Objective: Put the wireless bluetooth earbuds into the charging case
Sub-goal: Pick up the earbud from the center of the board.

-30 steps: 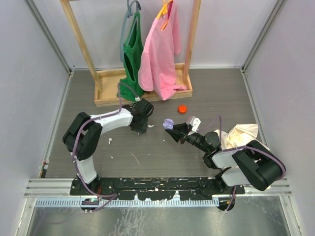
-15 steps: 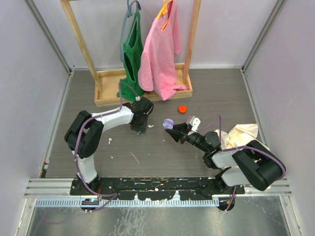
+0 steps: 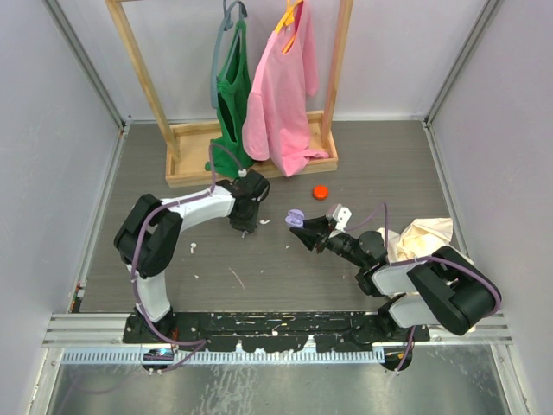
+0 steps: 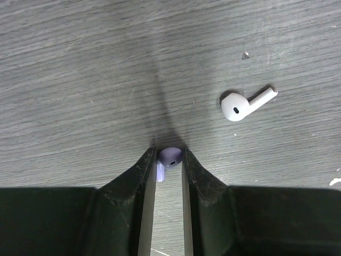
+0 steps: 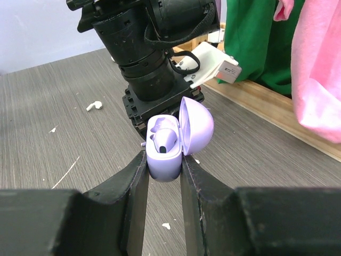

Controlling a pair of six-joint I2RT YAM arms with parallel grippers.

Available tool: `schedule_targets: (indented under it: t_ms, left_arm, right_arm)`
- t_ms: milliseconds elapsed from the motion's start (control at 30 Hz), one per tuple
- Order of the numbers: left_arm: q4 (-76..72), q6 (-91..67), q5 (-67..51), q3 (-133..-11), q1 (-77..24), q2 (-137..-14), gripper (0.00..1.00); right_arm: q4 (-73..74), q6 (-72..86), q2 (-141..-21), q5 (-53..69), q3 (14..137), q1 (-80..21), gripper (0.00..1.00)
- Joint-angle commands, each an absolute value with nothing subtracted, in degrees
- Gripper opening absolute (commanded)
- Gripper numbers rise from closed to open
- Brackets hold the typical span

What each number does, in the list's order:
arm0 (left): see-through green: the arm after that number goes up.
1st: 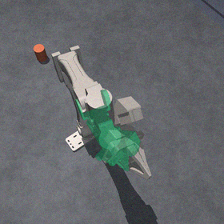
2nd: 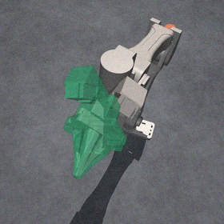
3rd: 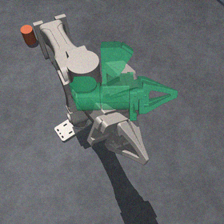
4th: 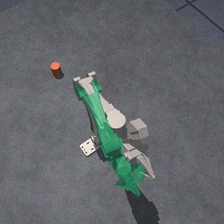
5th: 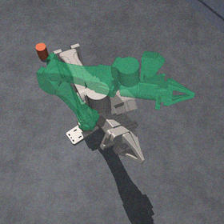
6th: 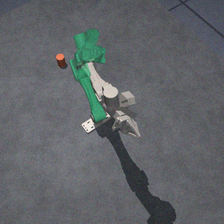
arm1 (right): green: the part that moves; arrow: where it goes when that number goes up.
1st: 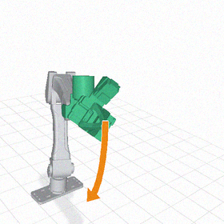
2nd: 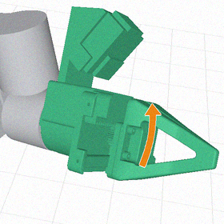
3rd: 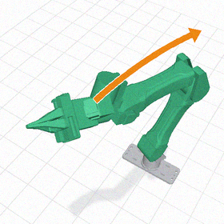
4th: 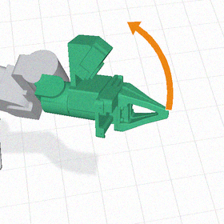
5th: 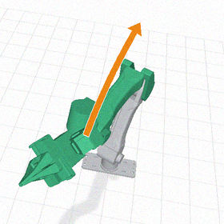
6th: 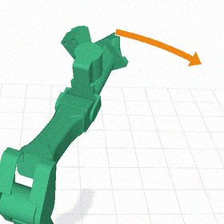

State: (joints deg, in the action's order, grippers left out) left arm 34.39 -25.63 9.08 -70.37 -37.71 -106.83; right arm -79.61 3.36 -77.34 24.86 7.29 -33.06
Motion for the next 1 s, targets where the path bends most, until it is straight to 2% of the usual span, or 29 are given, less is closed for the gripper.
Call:
schedule_targets:
  t_ms: [0, 467, 967]
  left_arm:
    - [33.5, -26.1, 8.7, -68.5, -37.3, -104.6, 0.21]
    - [26.3, -28.5, 9.8, -58.6, -37.4, -89.4, 0.20]
    - [10.6, -30.3, 7.4, -48.4, -40.0, -65.0, 0.20]
  right_arm:
    - [-82.4, 3.3, -77.5, 25.8, 9.3, -33.4, 0.01]
    - [-82.4, 3.5, -77.5, 26.5, 9.5, -33.4, 0.01]
    - [-83.0, 3.8, -77.8, 26.6, 9.5, -33.4, 0.01]
